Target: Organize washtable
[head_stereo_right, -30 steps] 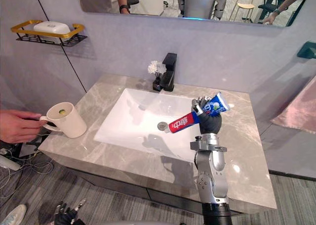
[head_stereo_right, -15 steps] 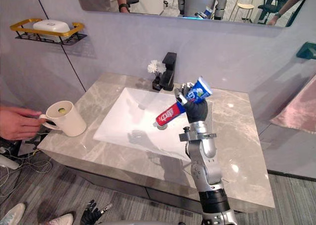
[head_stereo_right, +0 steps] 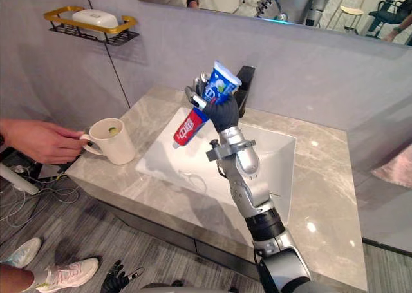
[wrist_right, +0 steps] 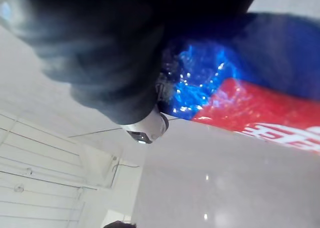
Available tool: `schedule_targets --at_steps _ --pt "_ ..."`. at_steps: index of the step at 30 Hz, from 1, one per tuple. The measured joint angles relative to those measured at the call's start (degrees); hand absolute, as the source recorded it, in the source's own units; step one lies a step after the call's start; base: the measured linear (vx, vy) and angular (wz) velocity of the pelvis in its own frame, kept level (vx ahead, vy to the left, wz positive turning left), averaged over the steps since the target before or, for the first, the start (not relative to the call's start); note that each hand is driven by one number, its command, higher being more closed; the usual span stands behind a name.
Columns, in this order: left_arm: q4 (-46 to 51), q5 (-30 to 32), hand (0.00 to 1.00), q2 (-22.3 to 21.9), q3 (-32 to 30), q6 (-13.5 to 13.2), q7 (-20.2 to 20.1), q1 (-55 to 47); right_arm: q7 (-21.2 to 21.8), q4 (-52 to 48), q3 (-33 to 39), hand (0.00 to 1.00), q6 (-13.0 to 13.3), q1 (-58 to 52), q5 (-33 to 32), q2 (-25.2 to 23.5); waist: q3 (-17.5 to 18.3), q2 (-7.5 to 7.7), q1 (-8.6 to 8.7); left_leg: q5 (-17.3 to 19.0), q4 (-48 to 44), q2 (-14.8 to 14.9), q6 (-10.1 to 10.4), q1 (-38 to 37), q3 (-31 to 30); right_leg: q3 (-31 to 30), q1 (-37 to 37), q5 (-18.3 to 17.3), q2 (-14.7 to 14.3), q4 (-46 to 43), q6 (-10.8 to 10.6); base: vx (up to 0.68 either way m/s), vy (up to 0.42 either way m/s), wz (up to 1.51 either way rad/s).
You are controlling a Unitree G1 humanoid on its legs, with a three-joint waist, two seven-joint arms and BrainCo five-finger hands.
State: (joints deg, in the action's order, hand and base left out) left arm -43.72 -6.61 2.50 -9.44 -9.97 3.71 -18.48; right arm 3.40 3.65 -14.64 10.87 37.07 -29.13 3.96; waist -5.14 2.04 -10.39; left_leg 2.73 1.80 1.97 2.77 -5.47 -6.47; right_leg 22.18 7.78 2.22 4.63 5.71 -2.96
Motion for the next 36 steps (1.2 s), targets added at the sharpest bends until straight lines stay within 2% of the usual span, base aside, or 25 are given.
schedule_targets --at_steps 3,9,15,16,19,21,29,36 --pt "0.0 -0.01 0.0 0.67 0.38 0.02 -0.03 -0.2 -1.0 1.83 -0.18 1.0 -0.02 3.63 1.14 0.16 -0.38 0.55 -0.45 -0.08 -0.24 0.04 0.13 0.57 -0.93 0.91 0.0 -0.13 -0.09 0.0 0.0 0.01 0.0 0.18" --pt "0.15 -0.04 0.0 1.12 1.0 0.02 -0.02 -0.2 -2.46 7.47 -2.06 1.0 -0.13 10.34 2.23 1.11 -0.63 0.96 -3.08 -0.09 -0.62 -0.03 0.16 1.17 -1.79 1.5 -0.02 -0.2 -0.12 -0.01 -0.06 0.01 0.015 0.08" --pt "0.33 -0.06 0.0 1.77 1.18 0.04 -0.04 -0.27 -3.54 11.49 -2.24 1.0 -0.16 15.69 2.85 0.76 -1.55 2.18 -3.78 -0.22 -0.94 -0.02 0.37 2.14 -3.41 3.1 -0.02 -0.65 -0.26 -0.01 0.12 -0.01 0.0 0.14" --pt "0.39 -0.06 0.0 2.07 1.86 0.03 -0.04 -0.19 -3.84 12.27 -2.24 1.0 -0.16 16.61 2.86 0.81 -1.61 2.24 -4.64 -0.22 -0.99 -0.01 0.37 2.25 -3.58 3.28 -0.02 -0.76 -0.28 -0.01 0.13 0.0 0.004 0.13" --pt "0.48 -0.27 0.0 2.46 2.74 0.0 -0.05 -0.17 -4.64 14.35 -3.0 1.0 -0.19 19.37 2.91 0.73 -1.95 2.35 -4.92 -0.2 -1.4 -0.07 0.4 2.94 -4.48 4.25 -0.05 -1.11 -0.33 -0.01 0.12 0.0 0.001 0.16" --pt "0.64 -0.58 0.0 2.59 2.88 0.0 -0.07 0.0 -4.67 16.18 -3.69 1.0 -0.21 21.84 3.29 0.6 -2.53 2.45 -5.92 -0.14 -1.77 0.01 0.47 3.44 -4.76 4.57 -0.24 -1.28 -0.49 -0.02 0.22 0.0 0.001 0.07" --pt "1.54 -0.57 0.0 3.64 4.36 -0.21 -0.16 0.09 -5.95 21.27 -3.71 1.0 -0.34 26.89 3.33 -0.37 -4.13 3.01 -6.7 -0.06 -2.6 -0.23 0.59 4.84 -6.56 6.44 -0.33 -1.62 -0.51 -0.02 0.15 0.01 0.008 0.13" --pt "1.44 -0.56 0.0 4.0 5.0 -0.32 -0.41 0.6 -6.97 26.54 -3.69 1.0 -1.06 29.33 4.01 -0.3 -4.51 3.18 -8.15 -0.06 -3.01 -0.42 0.59 5.85 -7.75 7.72 -0.6 -1.89 -0.52 -0.03 0.13 0.0 0.013 0.09"
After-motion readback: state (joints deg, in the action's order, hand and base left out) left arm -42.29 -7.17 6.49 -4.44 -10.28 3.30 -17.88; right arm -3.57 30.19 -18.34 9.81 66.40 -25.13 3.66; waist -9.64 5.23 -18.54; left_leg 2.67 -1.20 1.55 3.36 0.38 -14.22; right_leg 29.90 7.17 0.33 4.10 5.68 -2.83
